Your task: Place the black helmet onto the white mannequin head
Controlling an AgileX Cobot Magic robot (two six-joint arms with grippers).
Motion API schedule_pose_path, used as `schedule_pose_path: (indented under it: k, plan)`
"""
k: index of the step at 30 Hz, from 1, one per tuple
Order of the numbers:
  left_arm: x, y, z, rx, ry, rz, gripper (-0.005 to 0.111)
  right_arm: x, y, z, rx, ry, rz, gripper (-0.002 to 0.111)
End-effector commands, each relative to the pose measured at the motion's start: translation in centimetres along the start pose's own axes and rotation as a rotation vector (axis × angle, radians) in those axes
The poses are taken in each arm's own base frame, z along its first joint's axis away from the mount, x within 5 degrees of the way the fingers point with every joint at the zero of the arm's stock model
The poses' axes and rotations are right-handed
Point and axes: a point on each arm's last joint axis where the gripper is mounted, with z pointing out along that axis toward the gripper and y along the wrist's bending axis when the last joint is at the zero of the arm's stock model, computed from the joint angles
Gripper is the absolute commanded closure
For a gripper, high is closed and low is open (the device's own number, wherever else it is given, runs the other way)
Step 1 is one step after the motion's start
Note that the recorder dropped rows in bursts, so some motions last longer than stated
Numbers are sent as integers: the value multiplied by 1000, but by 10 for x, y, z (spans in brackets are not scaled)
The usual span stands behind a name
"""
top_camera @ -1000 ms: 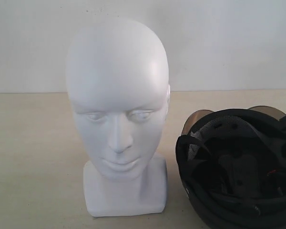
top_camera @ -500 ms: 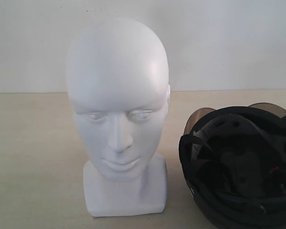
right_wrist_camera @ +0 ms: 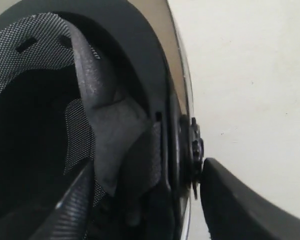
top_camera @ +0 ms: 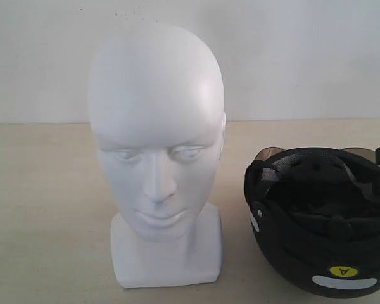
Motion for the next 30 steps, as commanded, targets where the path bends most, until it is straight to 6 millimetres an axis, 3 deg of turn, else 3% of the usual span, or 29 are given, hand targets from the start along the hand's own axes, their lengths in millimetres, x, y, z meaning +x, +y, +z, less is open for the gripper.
schedule_pose_path:
  k: [1,6,10,15,18,21,26,30]
  plan:
    - [1,0,0,0,-4,0,102,-2,0,-4,-1,-19,32,49]
    - [1,0,0,0,-4,0,102,-3,1,-7,-7,-32,38,49]
    - [1,0,0,0,-4,0,102,-7,-2,-31,-21,-135,103,49]
    - [1,0,0,0,-4,0,102,-2,1,-35,-42,-97,71,49]
    - [1,0,0,0,-4,0,102,1,7,-47,-55,-116,51,50]
    - [1,0,0,0,-4,0,102,11,20,-75,-79,-168,-35,54]
    - [1,0,0,0,-4,0,102,25,31,-90,-69,-128,-112,55]
    - [1,0,0,0,-4,0,102,41,45,-103,-145,-71,-116,68]
